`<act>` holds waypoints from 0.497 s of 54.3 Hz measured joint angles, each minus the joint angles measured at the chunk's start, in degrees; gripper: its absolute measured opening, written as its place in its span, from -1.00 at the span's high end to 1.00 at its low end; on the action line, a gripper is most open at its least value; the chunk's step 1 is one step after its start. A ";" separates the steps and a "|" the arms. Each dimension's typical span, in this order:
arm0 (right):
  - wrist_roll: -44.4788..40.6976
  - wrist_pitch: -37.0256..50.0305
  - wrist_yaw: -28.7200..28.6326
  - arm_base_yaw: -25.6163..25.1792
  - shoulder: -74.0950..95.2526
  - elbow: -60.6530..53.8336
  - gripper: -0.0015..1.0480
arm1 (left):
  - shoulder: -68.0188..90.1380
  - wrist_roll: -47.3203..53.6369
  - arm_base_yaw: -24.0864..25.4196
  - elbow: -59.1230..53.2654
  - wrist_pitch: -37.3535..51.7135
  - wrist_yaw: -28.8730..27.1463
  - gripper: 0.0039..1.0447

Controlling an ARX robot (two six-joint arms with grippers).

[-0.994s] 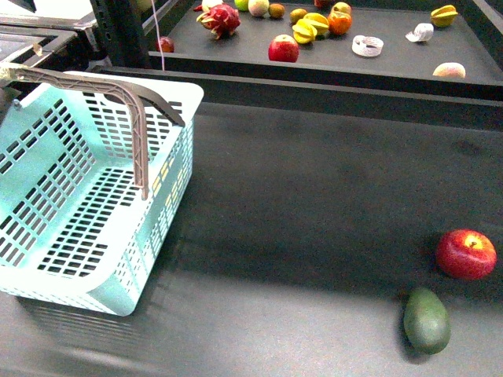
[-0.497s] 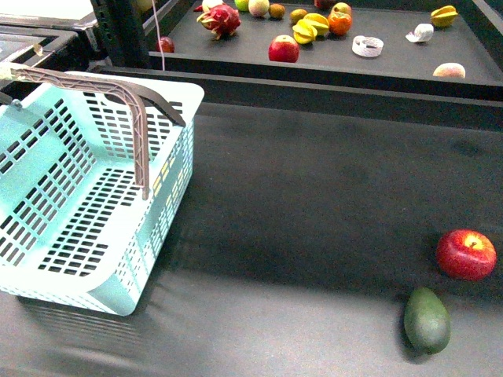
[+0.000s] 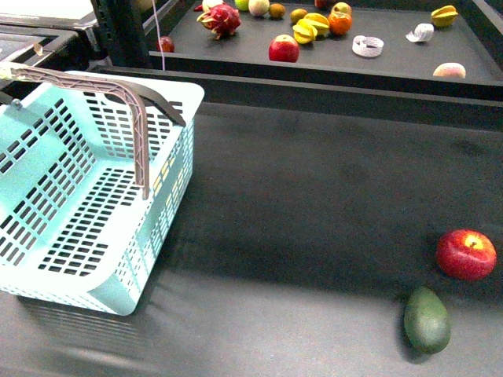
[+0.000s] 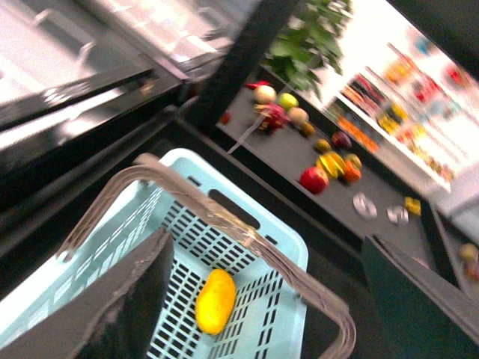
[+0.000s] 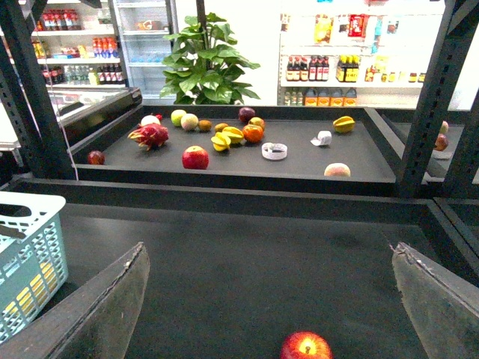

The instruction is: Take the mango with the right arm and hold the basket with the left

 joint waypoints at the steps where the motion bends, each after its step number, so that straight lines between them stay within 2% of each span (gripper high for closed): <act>1: 0.00 0.00 -0.02 0.00 0.00 0.00 -0.85 | -0.48 3.54 -0.52 -1.25 2.14 1.03 -0.45; 8: 0.00 0.00 -0.17 0.00 0.00 0.00 -0.85 | -5.95 18.71 -4.26 -6.38 4.79 -0.22 -0.01; 15: 0.00 0.00 -0.13 -0.02 0.00 0.00 -0.85 | -11.56 23.52 -7.45 -10.29 3.17 -3.69 0.48; 18: 0.00 0.00 -0.15 -0.02 0.00 0.00 -0.85 | -15.02 24.59 -9.35 -12.28 1.49 -5.38 0.79; 20: 0.00 0.00 -0.15 -0.02 0.00 0.00 -0.85 | -16.59 24.79 -10.03 -13.03 0.68 -6.05 0.92; 27: 0.00 0.00 -0.13 -0.02 0.00 0.00 -0.85 | -24.28 25.24 -13.07 -15.80 -3.89 -8.92 0.93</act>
